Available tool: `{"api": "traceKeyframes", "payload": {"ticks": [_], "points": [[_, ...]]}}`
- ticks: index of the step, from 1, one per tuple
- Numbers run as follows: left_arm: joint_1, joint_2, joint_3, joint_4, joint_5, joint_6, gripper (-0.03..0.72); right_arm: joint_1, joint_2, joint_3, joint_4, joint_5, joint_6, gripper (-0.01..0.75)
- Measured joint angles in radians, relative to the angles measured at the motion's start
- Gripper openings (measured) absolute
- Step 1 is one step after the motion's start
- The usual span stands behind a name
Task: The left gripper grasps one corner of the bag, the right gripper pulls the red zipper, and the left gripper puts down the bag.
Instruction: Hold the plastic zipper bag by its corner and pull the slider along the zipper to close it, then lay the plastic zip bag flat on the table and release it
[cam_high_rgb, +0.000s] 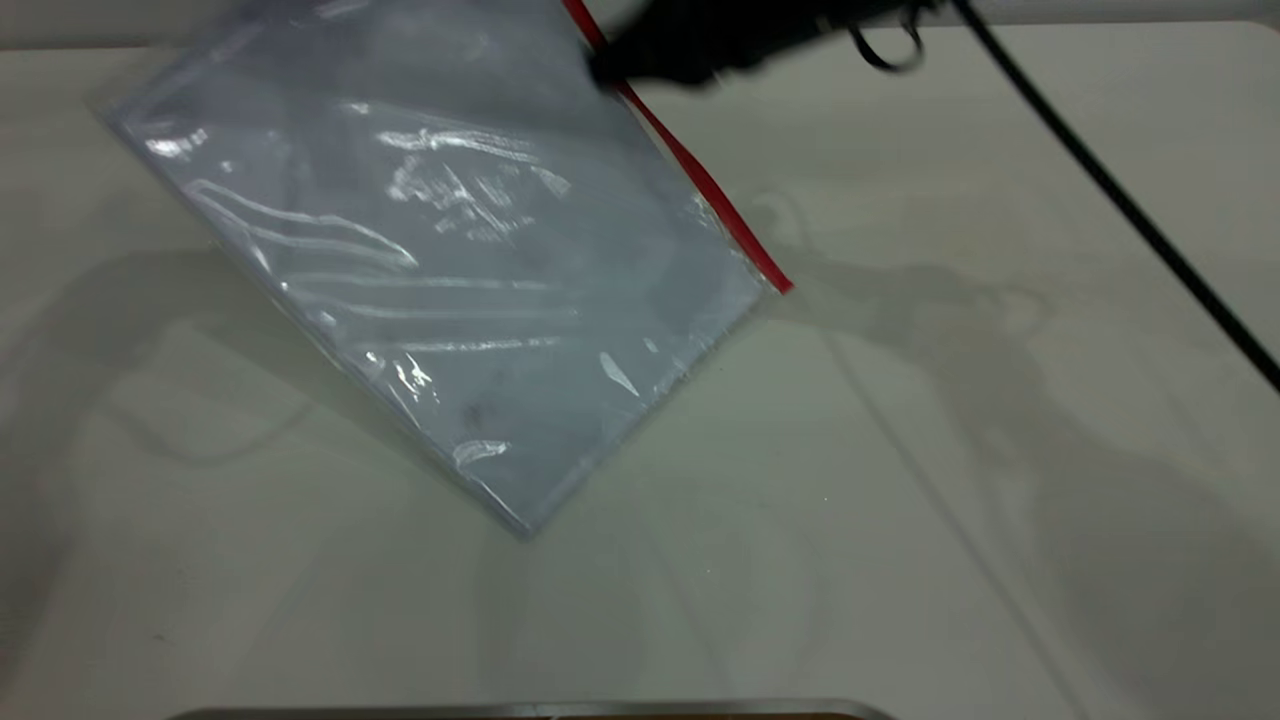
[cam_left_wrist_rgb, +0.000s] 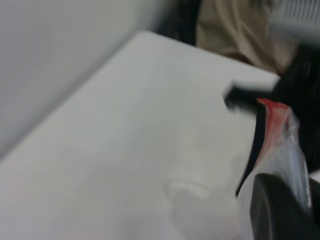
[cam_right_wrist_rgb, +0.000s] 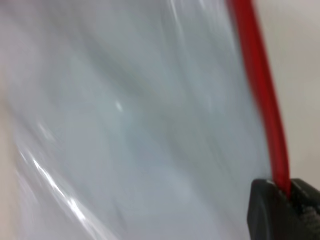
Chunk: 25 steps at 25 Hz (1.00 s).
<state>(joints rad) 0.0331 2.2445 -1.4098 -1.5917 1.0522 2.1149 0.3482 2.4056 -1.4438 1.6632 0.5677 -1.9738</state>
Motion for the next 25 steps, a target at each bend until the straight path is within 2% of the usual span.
{"api": "traceKeyframes", "payload": {"ticks": [3, 8, 10, 14, 18, 21, 25], "points": [[0.022, -0.019, 0.000, -0.022, 0.001, 0.001, 0.055, -0.023, 0.038, 0.010, -0.079, -0.054, 0.040, 0.037], [0.026, -0.022, 0.000, -0.032, 0.002, 0.001, 0.055, -0.071, 0.054, 0.011, -0.228, -0.040, 0.211, 0.037], [0.027, -0.026, 0.000, -0.044, 0.002, 0.000, 0.055, -0.098, 0.056, 0.012, -0.323, -0.026, 0.293, 0.037], [0.025, -0.027, 0.000, -0.036, 0.002, 0.000, 0.055, -0.130, 0.053, 0.008, -0.474, 0.073, 0.454, 0.039], [0.016, -0.024, 0.000, -0.025, 0.002, 0.001, 0.055, -0.139, 0.043, 0.006, -0.518, 0.090, 0.536, 0.060], [0.012, -0.018, -0.001, -0.065, 0.002, 0.000, 0.055, -0.147, 0.021, 0.015, -0.582, 0.042, 0.552, 0.155], [-0.027, 0.017, -0.003, -0.098, -0.045, -0.028, 0.067, -0.158, -0.073, 0.024, -0.604, 0.007, 0.557, 0.373]]}}
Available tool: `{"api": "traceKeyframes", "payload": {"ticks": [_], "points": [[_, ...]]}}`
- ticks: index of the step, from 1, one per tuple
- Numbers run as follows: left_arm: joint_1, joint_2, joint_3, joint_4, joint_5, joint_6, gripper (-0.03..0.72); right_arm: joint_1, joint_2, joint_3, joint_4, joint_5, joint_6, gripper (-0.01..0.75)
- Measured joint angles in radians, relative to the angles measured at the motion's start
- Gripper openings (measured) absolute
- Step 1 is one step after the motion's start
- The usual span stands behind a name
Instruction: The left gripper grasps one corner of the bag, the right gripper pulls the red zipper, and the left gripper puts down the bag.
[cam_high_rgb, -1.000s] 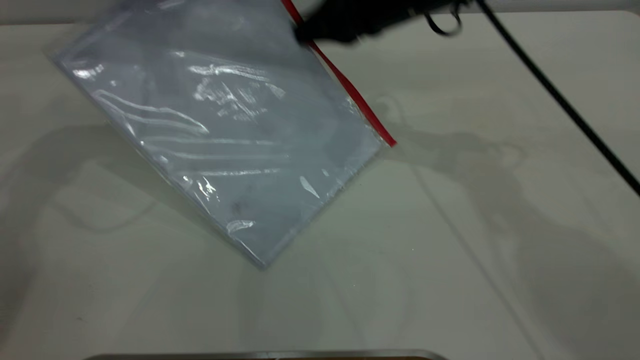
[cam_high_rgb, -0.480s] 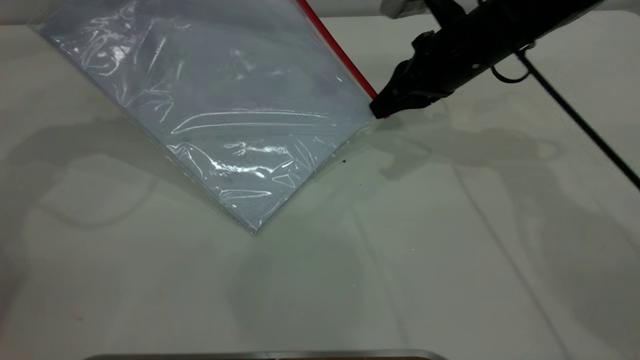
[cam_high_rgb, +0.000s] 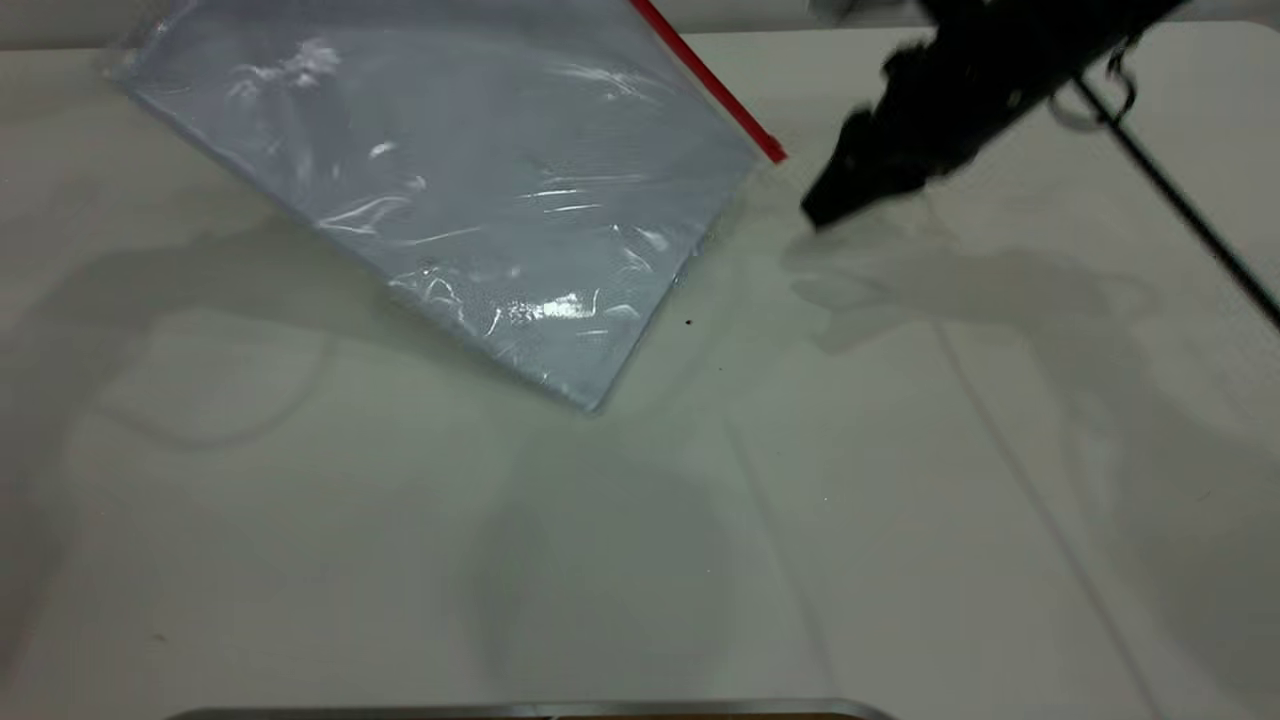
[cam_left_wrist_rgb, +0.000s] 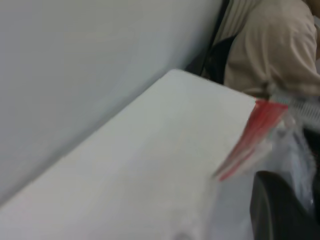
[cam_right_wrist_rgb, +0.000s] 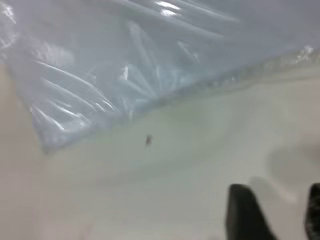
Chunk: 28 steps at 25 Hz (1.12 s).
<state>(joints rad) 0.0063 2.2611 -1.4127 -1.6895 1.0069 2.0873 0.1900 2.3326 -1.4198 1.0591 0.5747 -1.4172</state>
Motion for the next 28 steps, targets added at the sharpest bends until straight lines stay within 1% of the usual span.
{"api": "traceKeyframes", "payload": {"ticks": [2, 3, 5, 8, 10, 11, 13, 14, 15, 17, 19, 22, 24, 26, 28], "points": [[-0.036, 0.031, 0.000, -0.010, -0.070, -0.017, 0.092, 0.000, -0.080, 0.000, -0.002, 0.008, 0.000, 0.457], [-0.052, 0.044, 0.000, -0.012, -0.104, -0.023, 0.116, 0.000, -0.130, 0.000, -0.006, 0.016, 0.000, 0.488], [-0.091, 0.070, 0.000, -0.016, -0.188, -0.034, 0.179, 0.000, -0.228, 0.000, -0.014, 0.047, 0.007, 0.519], [-0.135, 0.100, 0.000, -0.018, -0.336, -0.063, 0.323, 0.000, -0.402, 0.001, -0.039, 0.096, 0.060, 0.525], [-0.148, 0.103, 0.000, -0.018, -0.435, -0.091, 0.416, 0.000, -0.505, 0.001, -0.090, 0.135, 0.129, 0.522], [-0.148, 0.100, 0.000, -0.018, -0.477, -0.118, 0.460, 0.000, -0.558, 0.001, -0.119, 0.174, 0.177, 0.518], [-0.136, 0.079, 0.000, -0.005, -0.534, -0.197, 0.518, 0.000, -0.648, 0.001, -0.200, 0.246, 0.273, 0.502], [-0.127, 0.059, 0.000, 0.023, -0.544, -0.264, 0.538, 0.000, -0.693, 0.001, -0.244, 0.288, 0.329, 0.494], [-0.115, 0.034, 0.000, 0.060, -0.539, -0.331, 0.549, 0.000, -0.738, 0.001, -0.280, 0.321, 0.377, 0.487], [-0.088, -0.024, 0.000, 0.190, -0.490, -0.527, 0.558, 0.000, -0.818, 0.004, -0.362, 0.388, 0.493, 0.466], [-0.064, -0.078, 0.000, 0.337, -0.395, -0.727, 0.563, 0.000, -0.906, 0.004, -0.439, 0.438, 0.603, 0.449], [-0.035, -0.182, 0.000, 0.593, -0.192, -1.029, 0.560, 0.000, -1.039, 0.005, -0.552, 0.524, 0.756, 0.429], [-0.022, -0.257, 0.000, 0.729, -0.067, -1.174, 0.544, 0.000, -1.126, 0.005, -0.615, 0.605, 0.857, 0.423], [-0.019, -0.332, 0.000, 0.850, 0.037, -1.287, 0.518, 0.000, -1.215, 0.007, -0.665, 0.660, 0.953, 0.421], [-0.023, -0.418, 0.000, 0.926, 0.090, -1.345, 0.491, 0.000, -1.297, 0.024, -0.706, 0.660, 1.020, 0.419]]}}
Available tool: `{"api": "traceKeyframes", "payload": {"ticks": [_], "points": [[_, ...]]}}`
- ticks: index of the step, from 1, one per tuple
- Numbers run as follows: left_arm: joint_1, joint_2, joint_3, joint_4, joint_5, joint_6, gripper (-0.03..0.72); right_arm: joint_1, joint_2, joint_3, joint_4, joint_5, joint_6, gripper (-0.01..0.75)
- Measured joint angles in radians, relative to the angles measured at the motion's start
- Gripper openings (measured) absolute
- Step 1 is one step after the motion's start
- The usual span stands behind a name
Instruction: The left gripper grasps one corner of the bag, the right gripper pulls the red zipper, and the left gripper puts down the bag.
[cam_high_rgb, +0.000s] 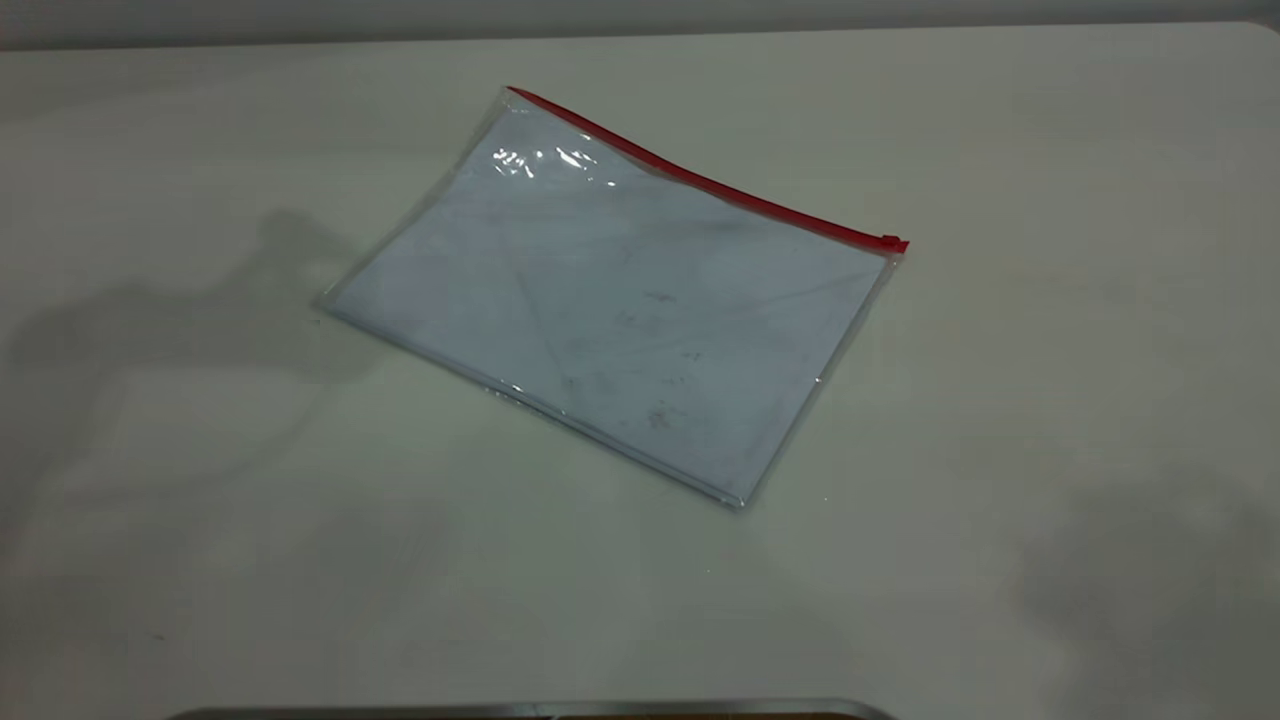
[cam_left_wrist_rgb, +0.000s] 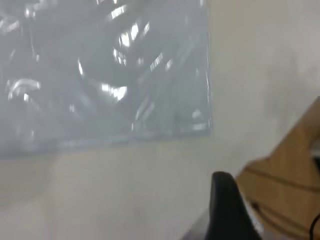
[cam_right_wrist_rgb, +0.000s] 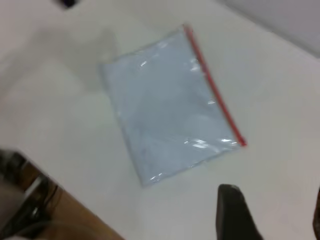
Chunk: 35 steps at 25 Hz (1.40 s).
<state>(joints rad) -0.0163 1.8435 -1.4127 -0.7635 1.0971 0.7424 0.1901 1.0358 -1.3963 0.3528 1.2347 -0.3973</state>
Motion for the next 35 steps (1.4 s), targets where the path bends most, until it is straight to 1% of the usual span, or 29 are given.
{"api": "traceKeyframes", "payload": {"ticks": [4, 5, 10, 14, 17, 19, 21, 25, 28, 31, 35], "points": [[-0.006, -0.165, 0.000, 0.083, 0.071, -0.121, 0.462, 0.000, -0.173, 0.101, -0.080, 0.000, 0.069, 0.419], [-0.006, -0.202, 0.000, 0.105, 0.071, -0.147, 0.460, 0.000, -0.211, 0.134, -0.100, 0.000, 0.084, 0.419], [-0.006, -0.431, 0.000, 0.280, 0.071, -0.307, 0.454, 0.000, -0.403, 0.380, -0.260, 0.000, 0.230, 0.417], [-0.006, -0.623, 0.011, 0.427, 0.071, -0.404, 0.454, 0.000, -0.526, 0.586, -0.321, 0.000, 0.323, 0.417], [-0.006, -0.801, 0.071, 0.493, 0.071, -0.439, 0.454, 0.000, -0.630, 0.734, -0.323, -0.001, 0.334, 0.417], [-0.006, -0.945, 0.150, 0.521, 0.071, -0.463, 0.454, 0.000, -0.702, 0.831, -0.324, -0.021, 0.339, 0.416], [-0.006, -1.101, 0.252, 0.562, 0.071, -0.500, 0.454, 0.000, -0.764, 0.893, -0.324, -0.066, 0.349, 0.416], [-0.006, -1.417, 0.479, 0.657, 0.057, -0.578, 0.453, 0.000, -0.841, 0.915, -0.326, -0.107, 0.361, 0.416], [-0.006, -1.581, 0.608, 0.702, 0.065, -0.607, 0.453, 0.000, -0.850, 0.915, -0.326, -0.109, 0.363, 0.416], [-0.006, -1.644, 0.710, 0.736, 0.065, -0.632, 0.453, 0.000, -0.851, 0.915, -0.327, -0.109, 0.363, 0.416], [-0.006, -1.657, 0.850, 0.735, 0.045, -0.679, 0.453, 0.000, -0.851, 0.915, -0.327, -0.110, 0.366, 0.416]]}}
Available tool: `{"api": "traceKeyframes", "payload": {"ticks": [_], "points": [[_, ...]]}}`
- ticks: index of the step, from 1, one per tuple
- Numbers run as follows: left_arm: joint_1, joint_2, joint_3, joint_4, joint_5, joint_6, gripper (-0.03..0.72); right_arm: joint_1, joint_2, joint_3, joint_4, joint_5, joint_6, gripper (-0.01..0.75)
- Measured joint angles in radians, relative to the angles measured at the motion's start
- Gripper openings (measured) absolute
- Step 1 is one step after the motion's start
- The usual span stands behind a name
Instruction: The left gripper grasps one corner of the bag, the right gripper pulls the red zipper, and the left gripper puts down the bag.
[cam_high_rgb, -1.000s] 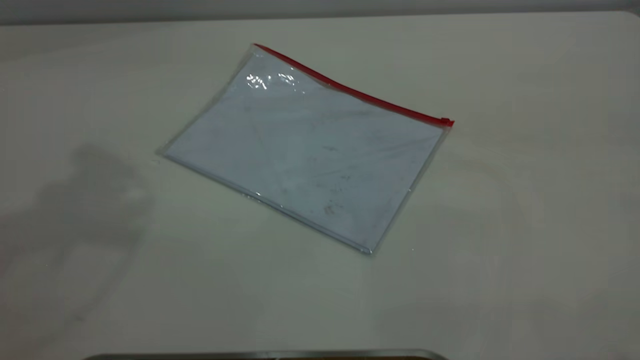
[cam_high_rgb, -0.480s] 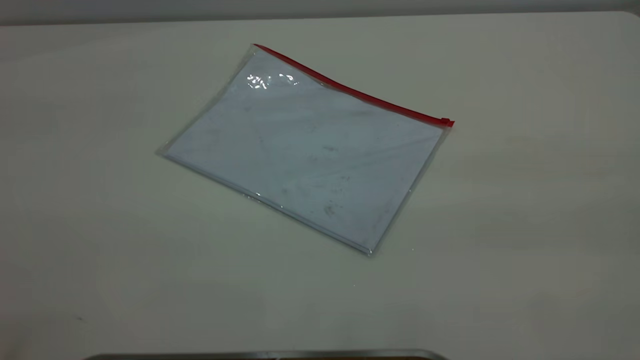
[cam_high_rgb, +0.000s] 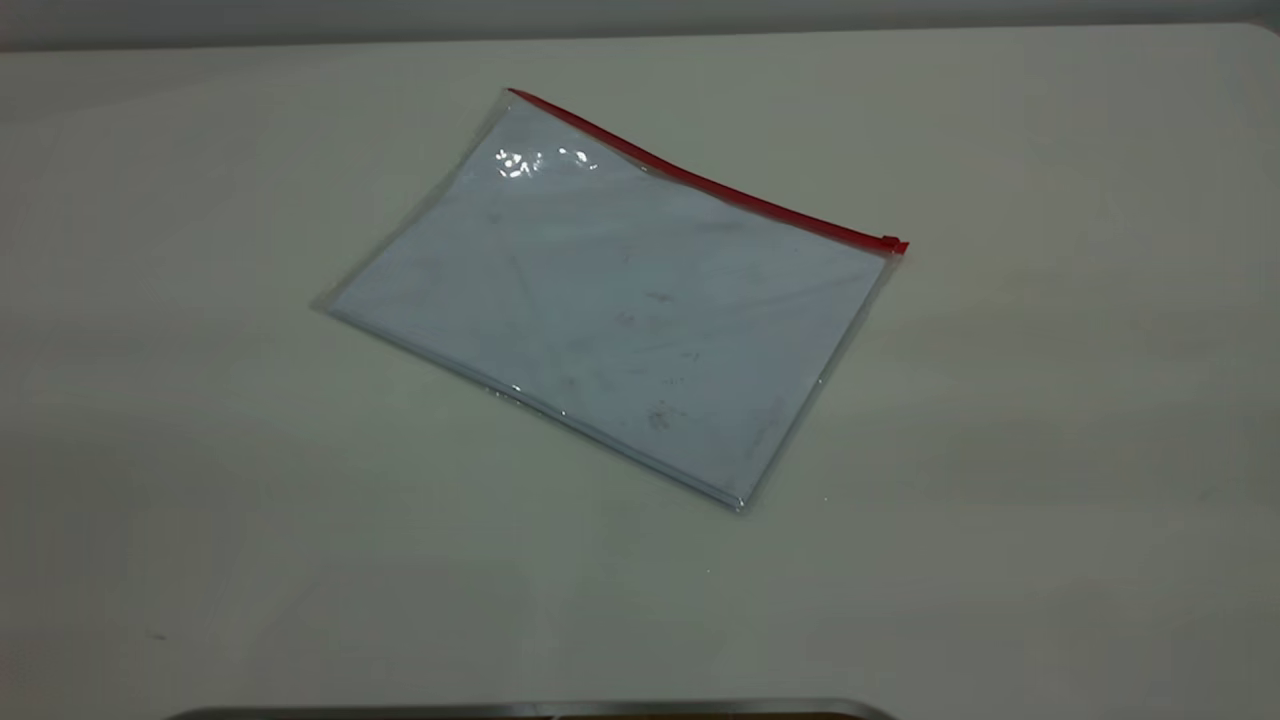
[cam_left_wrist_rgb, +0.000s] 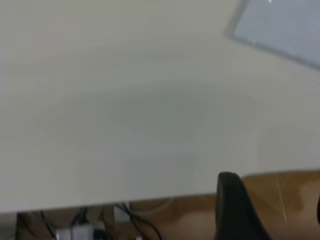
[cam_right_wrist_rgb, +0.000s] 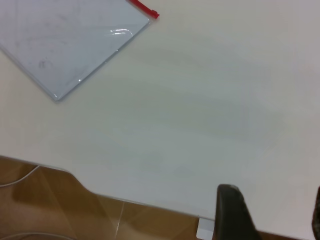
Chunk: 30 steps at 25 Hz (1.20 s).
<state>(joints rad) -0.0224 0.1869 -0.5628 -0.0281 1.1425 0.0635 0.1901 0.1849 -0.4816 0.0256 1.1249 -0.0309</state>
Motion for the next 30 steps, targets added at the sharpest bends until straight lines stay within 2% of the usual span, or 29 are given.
{"api": "traceKeyframes", "payload": {"ticks": [4, 13, 20, 25, 30], "points": [[0.000, 0.000, 0.075, -0.001, -0.011, -0.002, 0.453, 0.000, 0.000, 0.000, 0.000, 0.000, 0.000, 0.416], [0.000, 0.000, 0.077, -0.004, -0.012, -0.002, 0.453, -0.008, -0.008, 0.000, 0.000, -0.001, 0.000, 0.416], [0.000, 0.000, 0.077, -0.004, -0.012, -0.002, 0.453, -0.209, -0.182, 0.000, 0.005, 0.000, 0.000, 0.416], [0.000, -0.019, 0.077, -0.004, -0.012, -0.002, 0.453, -0.219, -0.201, 0.000, 0.005, 0.010, 0.000, 0.416], [0.000, -0.185, 0.077, -0.004, -0.008, -0.002, 0.453, -0.219, -0.201, 0.000, 0.005, 0.010, 0.000, 0.416]]}}
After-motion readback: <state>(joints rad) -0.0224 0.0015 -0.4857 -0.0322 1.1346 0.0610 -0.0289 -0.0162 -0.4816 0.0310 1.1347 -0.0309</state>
